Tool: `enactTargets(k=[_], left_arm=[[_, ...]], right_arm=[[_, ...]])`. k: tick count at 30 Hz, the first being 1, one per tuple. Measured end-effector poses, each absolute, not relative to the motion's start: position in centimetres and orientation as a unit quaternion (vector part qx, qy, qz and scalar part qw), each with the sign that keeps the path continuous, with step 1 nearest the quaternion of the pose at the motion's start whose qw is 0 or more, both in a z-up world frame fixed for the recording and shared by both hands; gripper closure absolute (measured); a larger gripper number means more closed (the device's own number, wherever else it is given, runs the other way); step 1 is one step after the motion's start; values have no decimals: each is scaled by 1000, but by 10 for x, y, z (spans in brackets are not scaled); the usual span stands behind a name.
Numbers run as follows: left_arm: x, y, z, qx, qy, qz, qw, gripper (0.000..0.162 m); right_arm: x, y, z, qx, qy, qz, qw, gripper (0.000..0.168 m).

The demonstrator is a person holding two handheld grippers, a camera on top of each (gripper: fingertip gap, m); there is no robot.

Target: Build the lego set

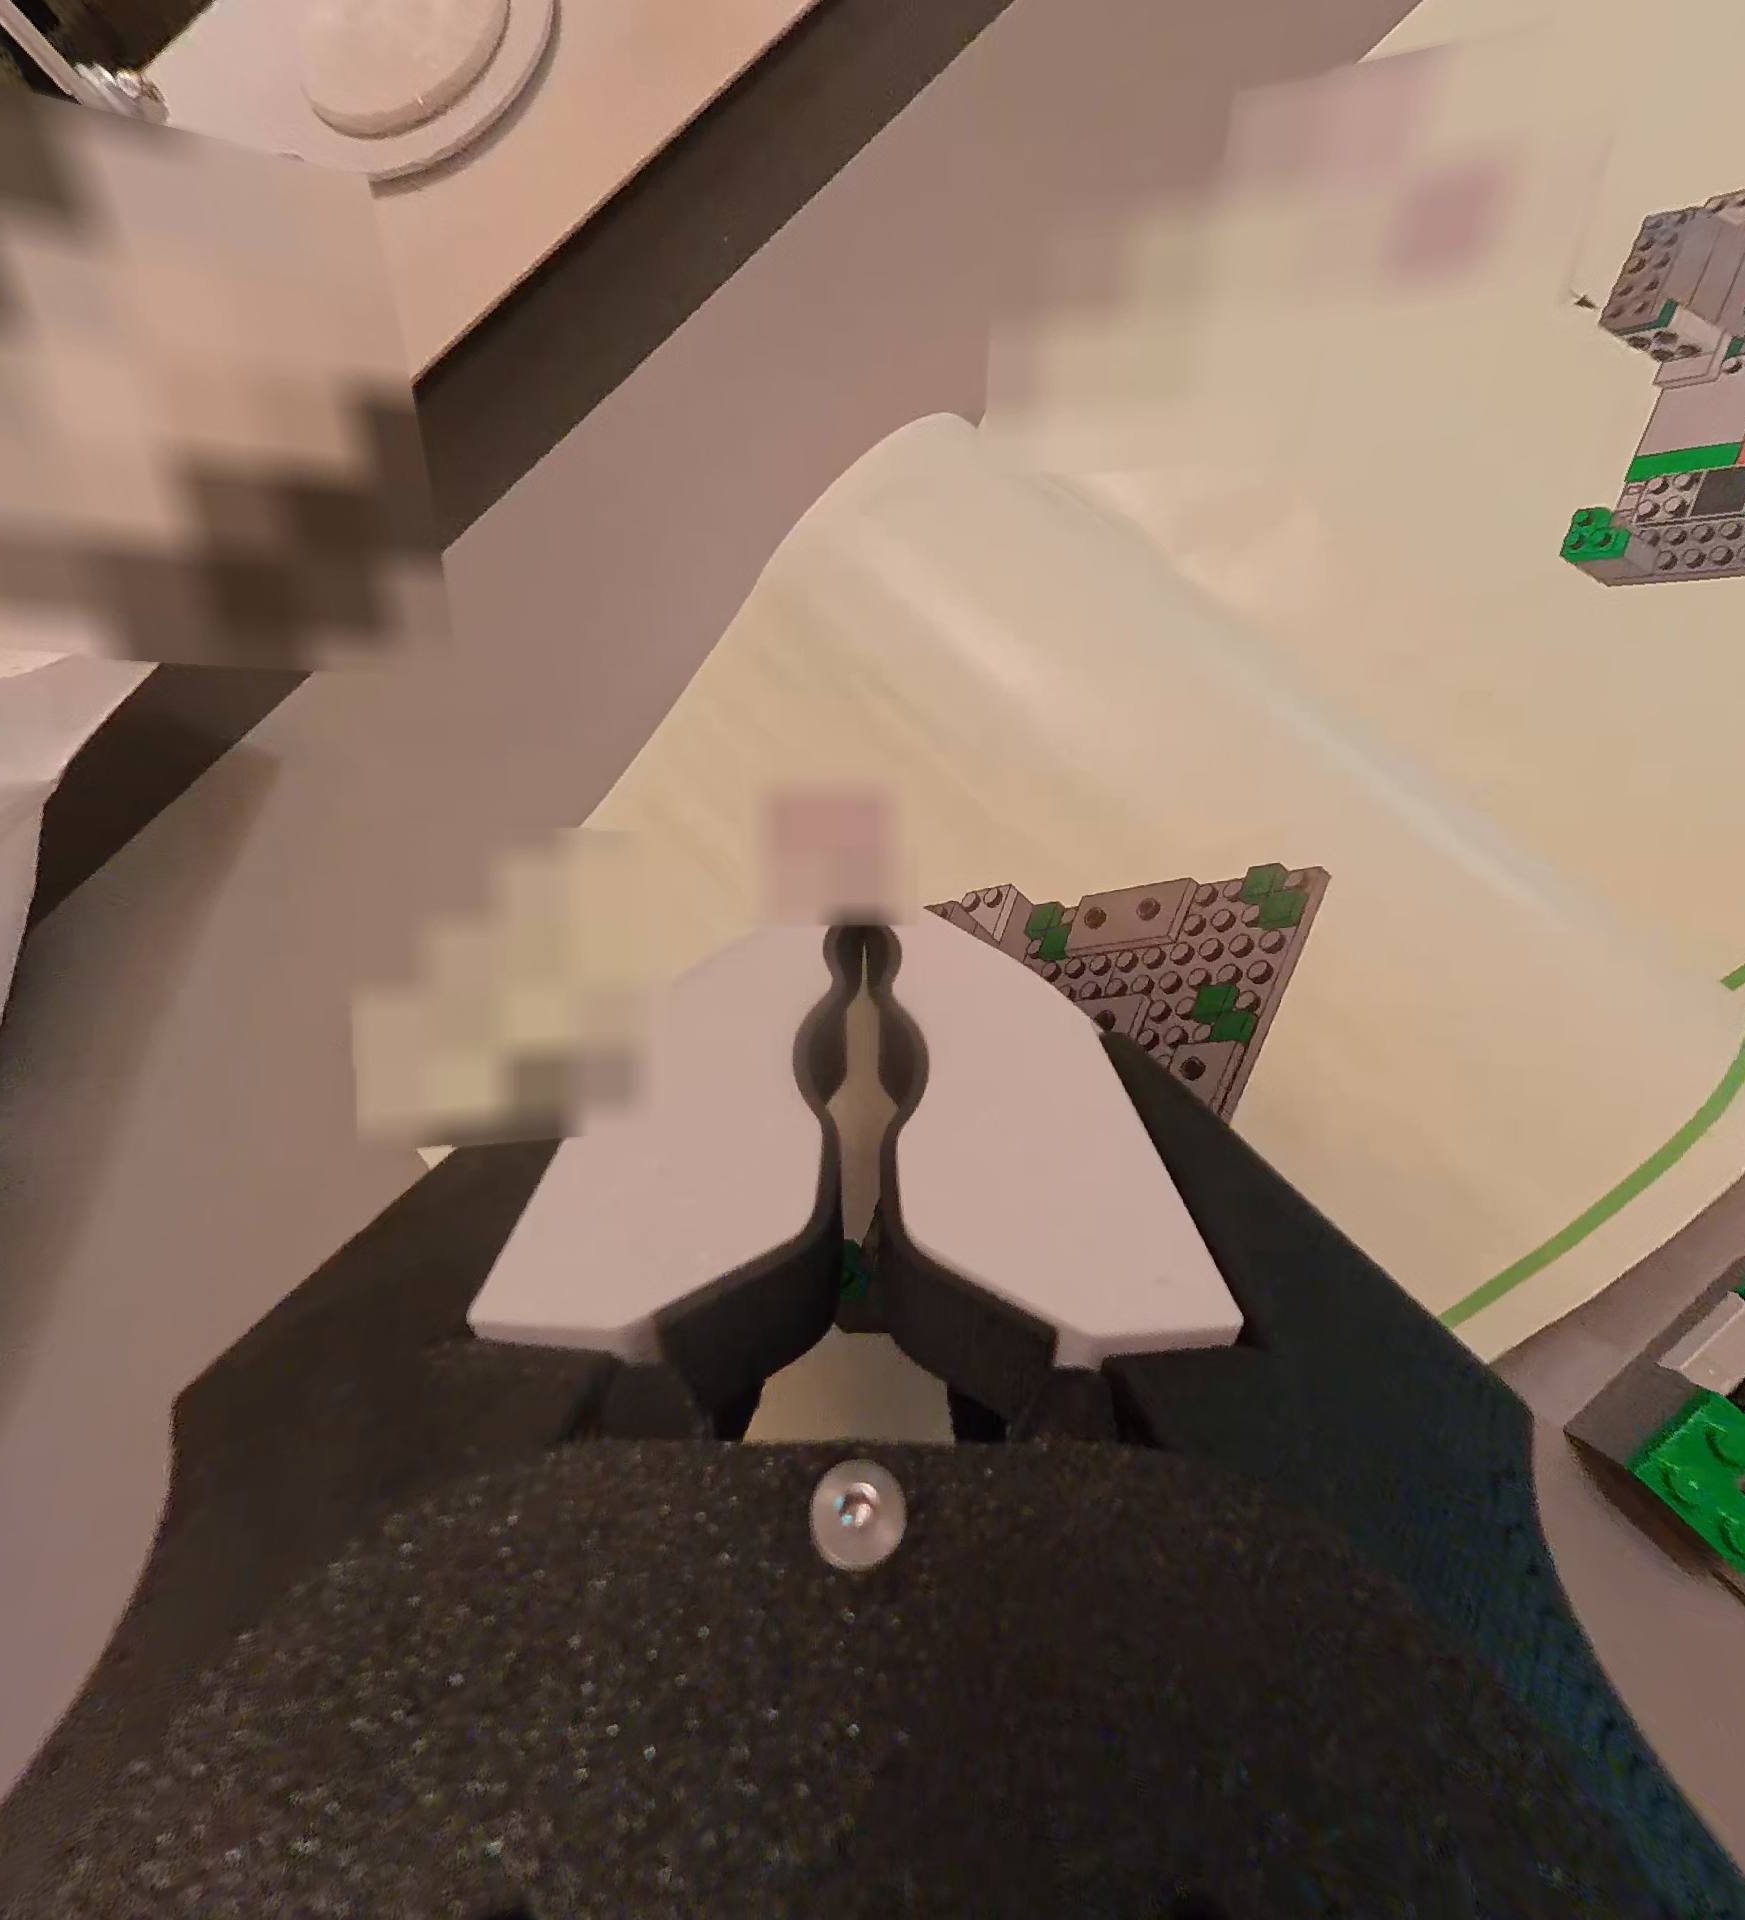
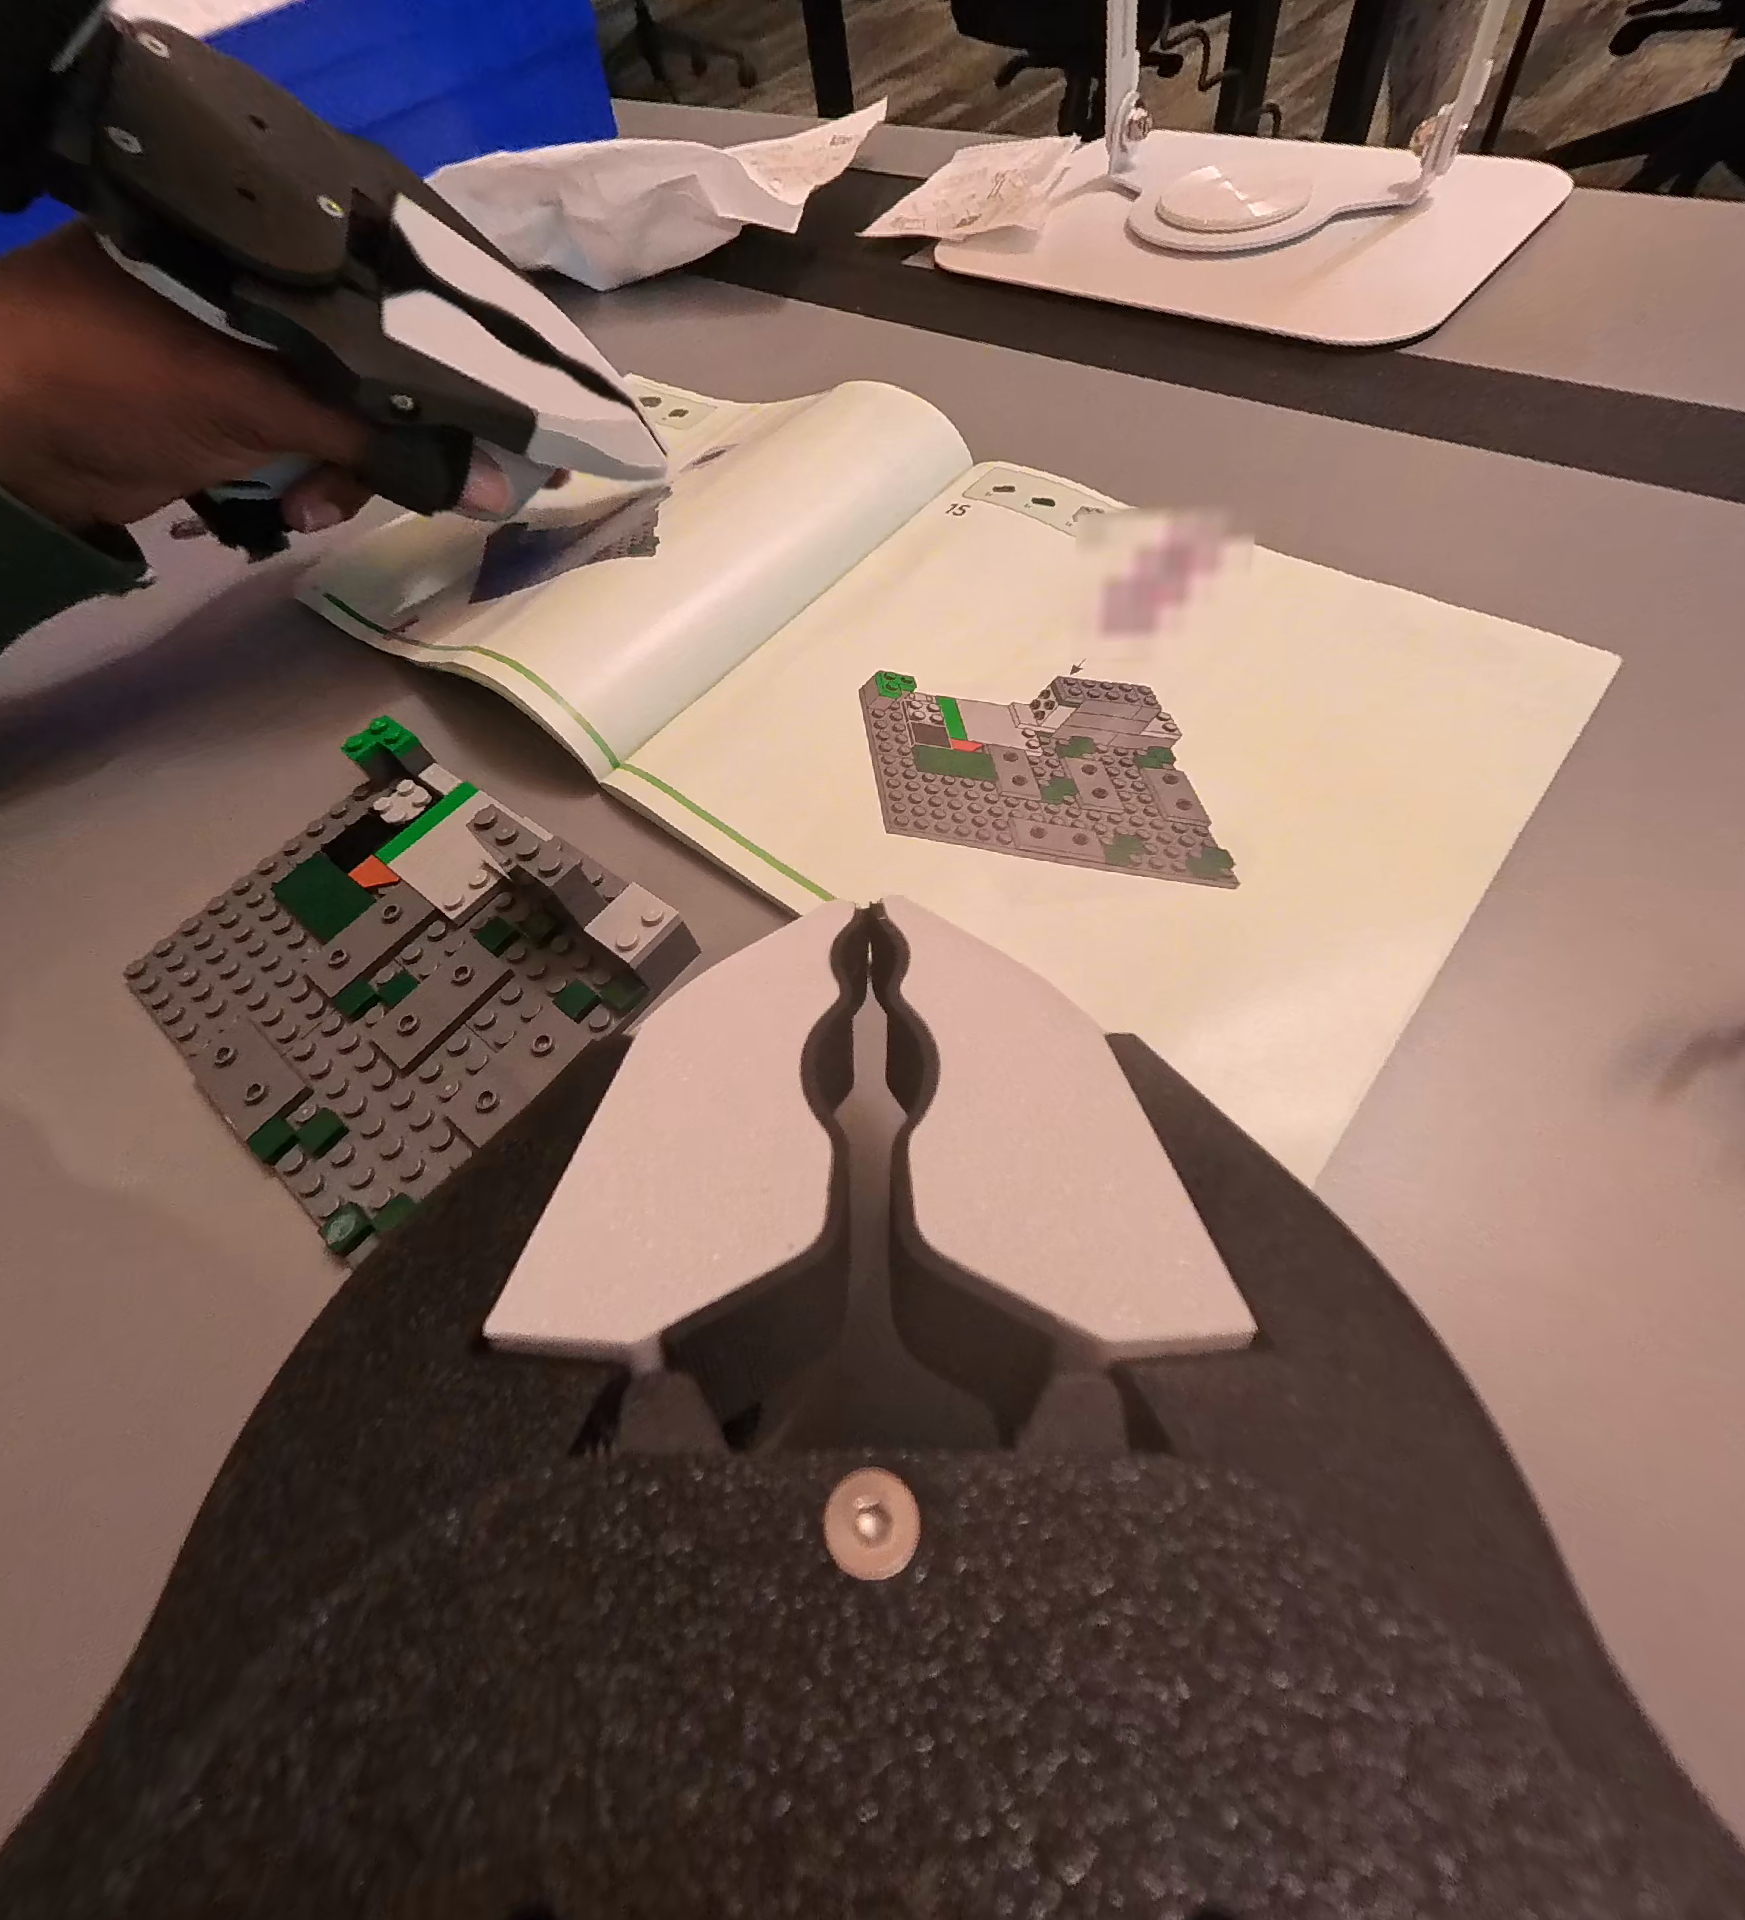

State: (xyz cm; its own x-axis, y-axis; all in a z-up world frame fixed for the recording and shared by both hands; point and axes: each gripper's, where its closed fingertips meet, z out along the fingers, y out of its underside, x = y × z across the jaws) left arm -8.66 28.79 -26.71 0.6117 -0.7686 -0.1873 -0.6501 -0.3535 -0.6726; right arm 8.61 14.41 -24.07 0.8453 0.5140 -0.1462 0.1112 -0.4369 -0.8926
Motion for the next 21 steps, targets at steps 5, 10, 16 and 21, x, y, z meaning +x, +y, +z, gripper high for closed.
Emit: enactTargets(k=[5,10,16,21], left_arm=[[-87,280,-250,-812,430,-89,384,162],[-93,265,-230,-806,428,-88,399,162],[-109,240,-220,-808,421,-89,403,162],[-133,217,-224,-821,398,-88,401,162]], right_arm=[[87,145,-241,-823,-187,202,497,168],[87,145,-240,-822,-191,195,500,168],[84,144,-239,-819,-200,179,507,168],[63,146,-225,-808,-222,181,515,168]])
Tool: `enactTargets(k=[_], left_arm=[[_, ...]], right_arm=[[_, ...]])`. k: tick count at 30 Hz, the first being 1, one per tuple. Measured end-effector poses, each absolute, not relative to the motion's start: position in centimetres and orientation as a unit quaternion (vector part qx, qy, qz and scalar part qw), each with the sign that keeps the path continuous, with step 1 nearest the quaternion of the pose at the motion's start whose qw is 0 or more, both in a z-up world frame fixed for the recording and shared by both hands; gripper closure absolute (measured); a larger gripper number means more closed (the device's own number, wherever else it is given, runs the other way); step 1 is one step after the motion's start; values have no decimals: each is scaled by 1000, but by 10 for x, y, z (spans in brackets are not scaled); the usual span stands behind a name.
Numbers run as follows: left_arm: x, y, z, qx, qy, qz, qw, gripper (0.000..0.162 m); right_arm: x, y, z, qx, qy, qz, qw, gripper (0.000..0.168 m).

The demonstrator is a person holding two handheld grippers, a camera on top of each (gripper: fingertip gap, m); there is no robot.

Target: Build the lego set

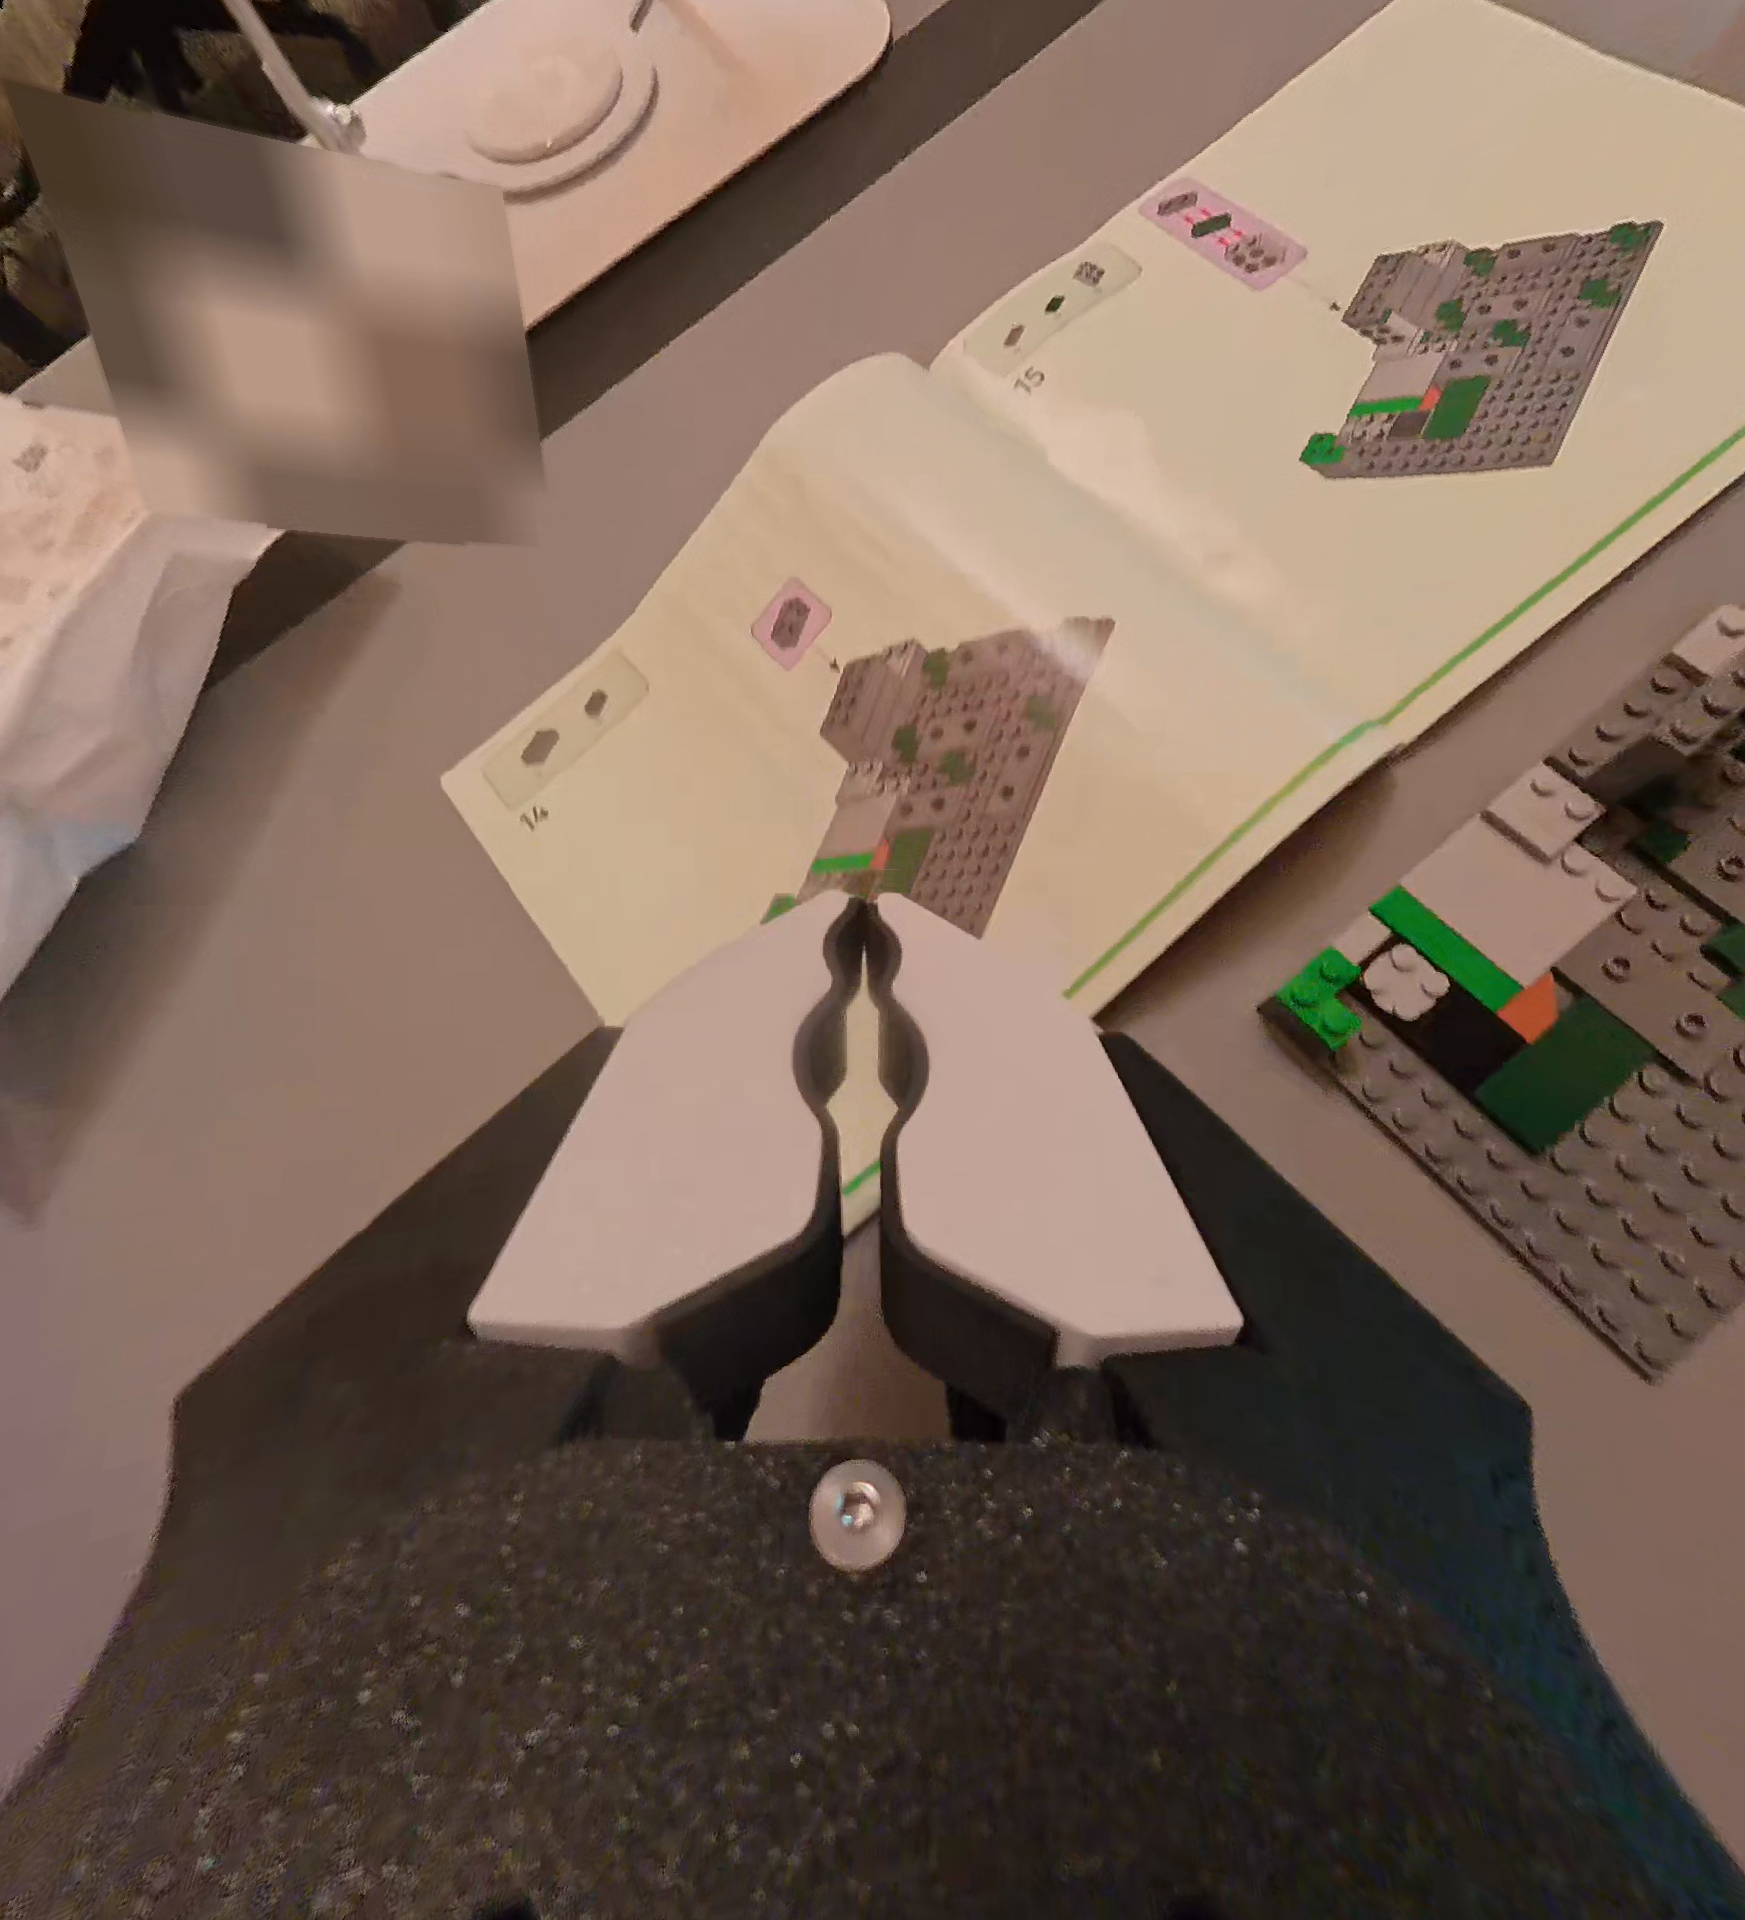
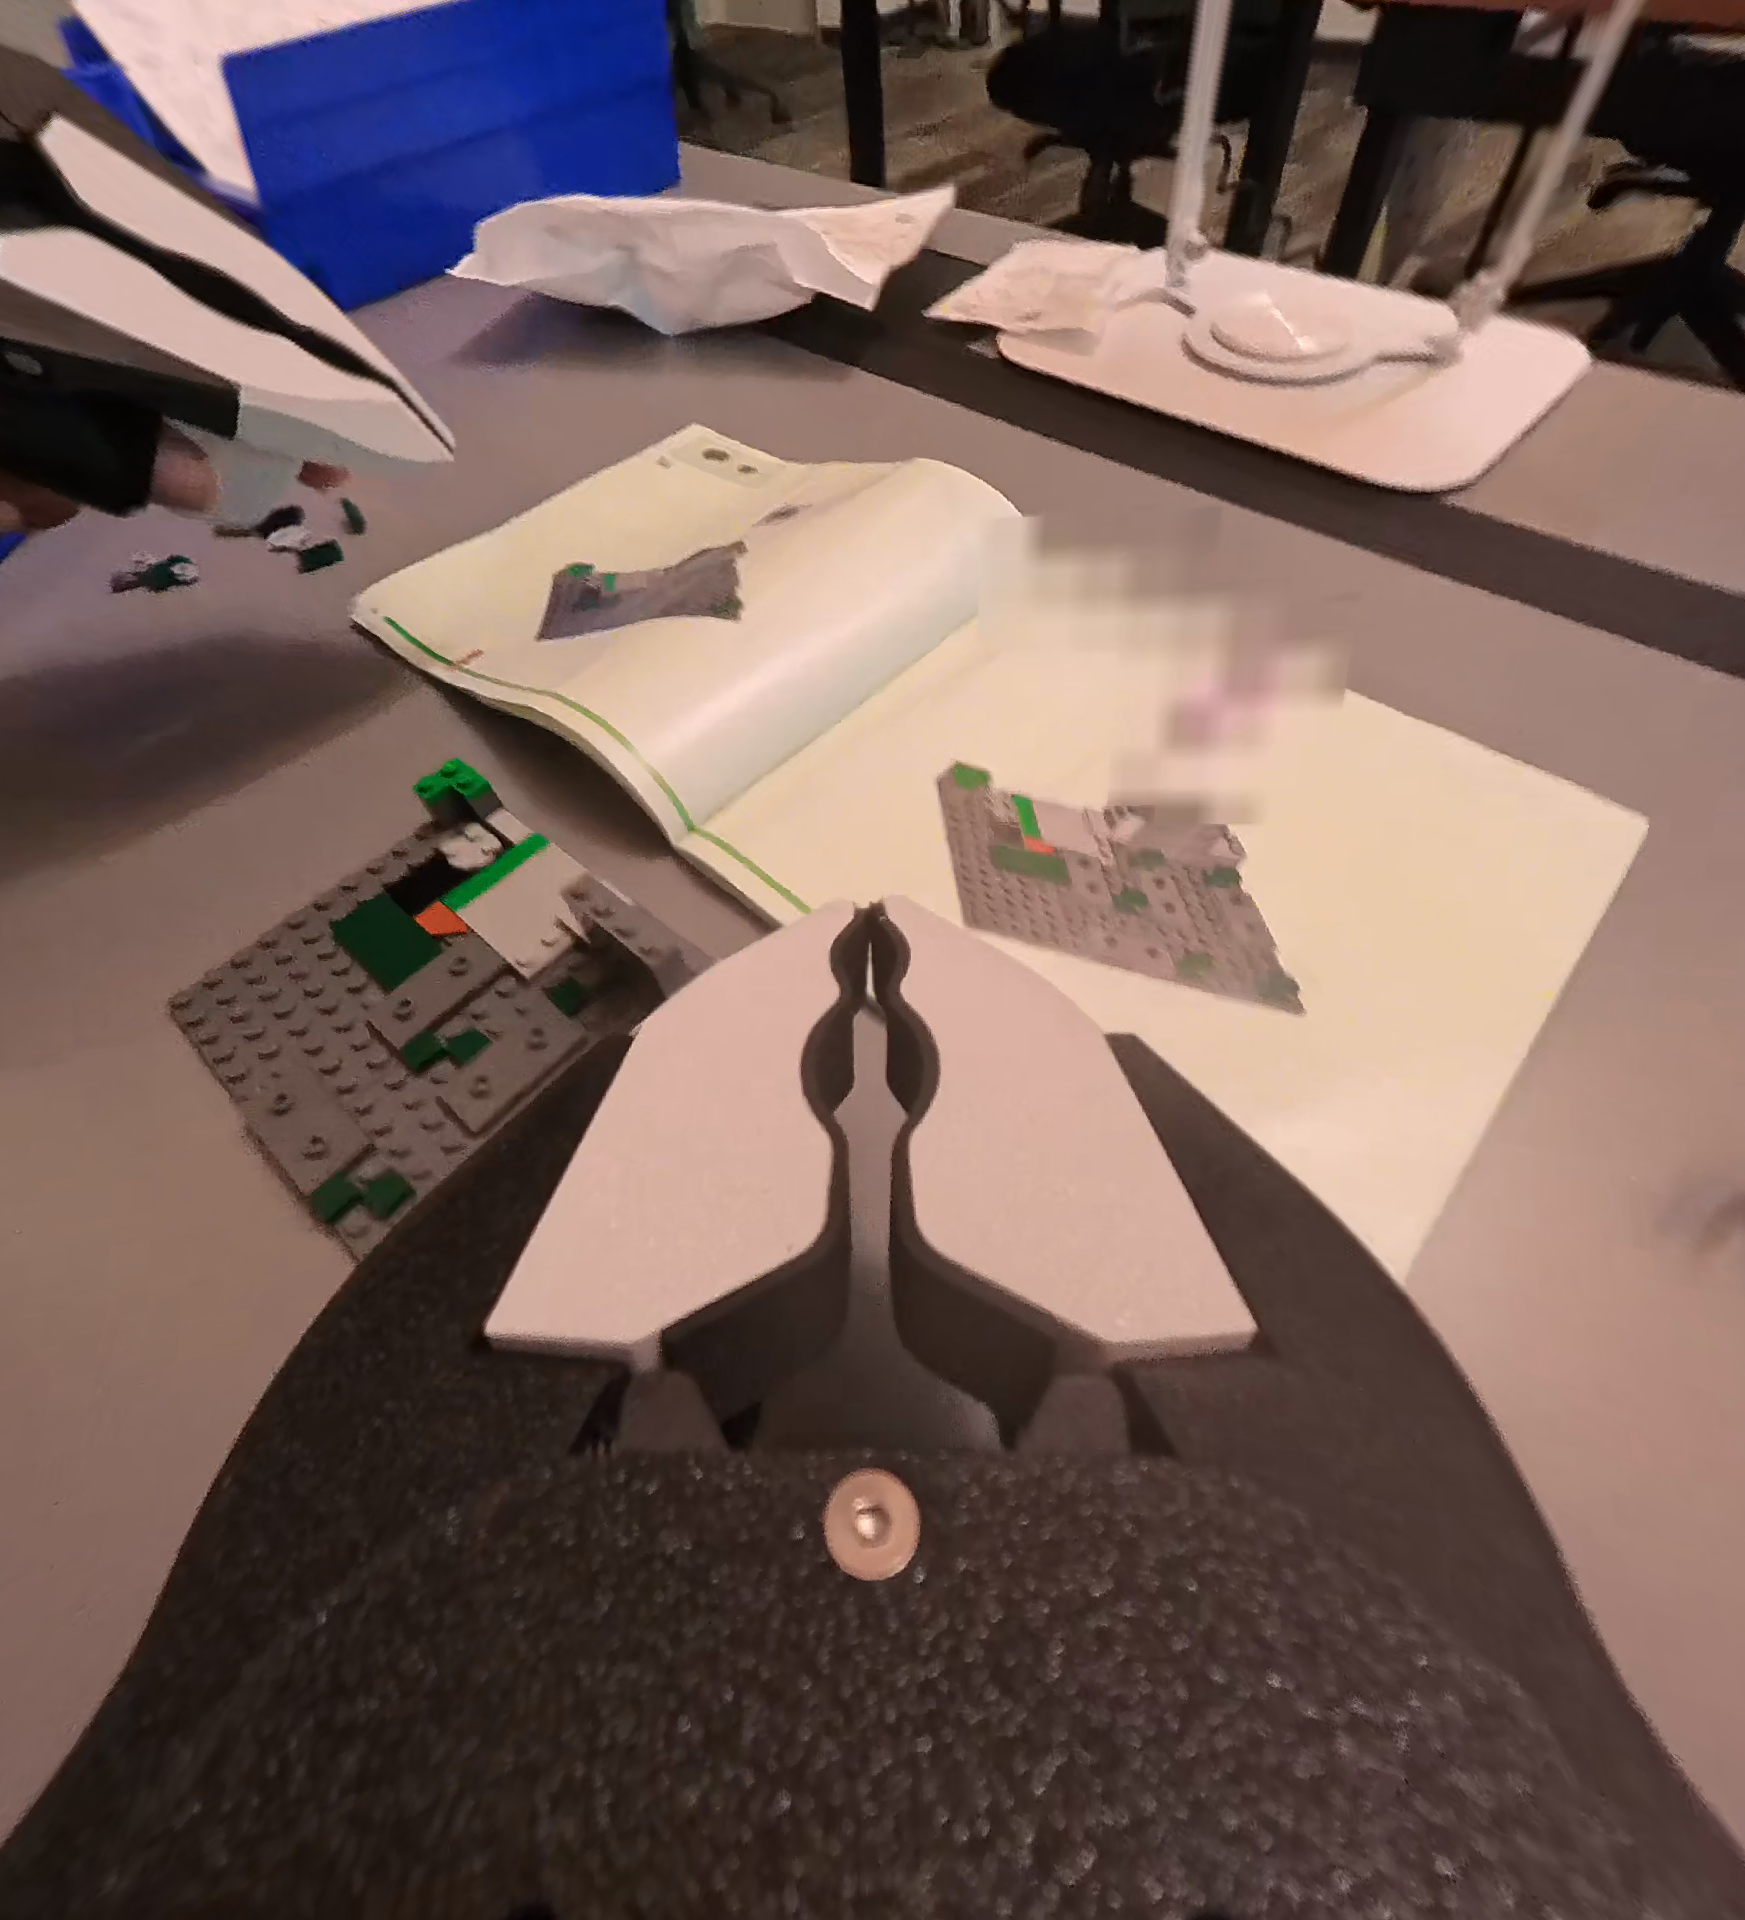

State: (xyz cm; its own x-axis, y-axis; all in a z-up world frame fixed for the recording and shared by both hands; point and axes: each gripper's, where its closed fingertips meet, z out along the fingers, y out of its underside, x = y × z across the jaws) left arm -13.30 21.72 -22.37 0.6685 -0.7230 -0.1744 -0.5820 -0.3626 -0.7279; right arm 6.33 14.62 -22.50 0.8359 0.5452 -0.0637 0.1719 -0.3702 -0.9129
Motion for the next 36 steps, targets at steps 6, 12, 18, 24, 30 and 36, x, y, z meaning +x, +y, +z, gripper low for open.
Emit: enactTargets(k=[6,12,18,24,30,36], left_arm=[[-156,207,-231,-840,352,-102,400,162],[-166,203,-236,-848,329,-118,397,162],[-179,205,-232,-849,311,-114,412,162],[-190,209,-237,-854,306,-88,412,162],[-183,206,-242,-852,316,-88,408,162],[-175,204,-245,-848,327,-94,406,162]], right_arm=[[13,168,-198,-801,-280,158,505,168],[-45,206,-193,-821,-278,177,466,168],[-76,215,-207,-831,-303,166,435,168],[-81,198,-223,-844,-331,164,389,168],[-68,187,-225,-850,-349,141,369,168],[-61,192,-226,-850,-343,129,379,168]])
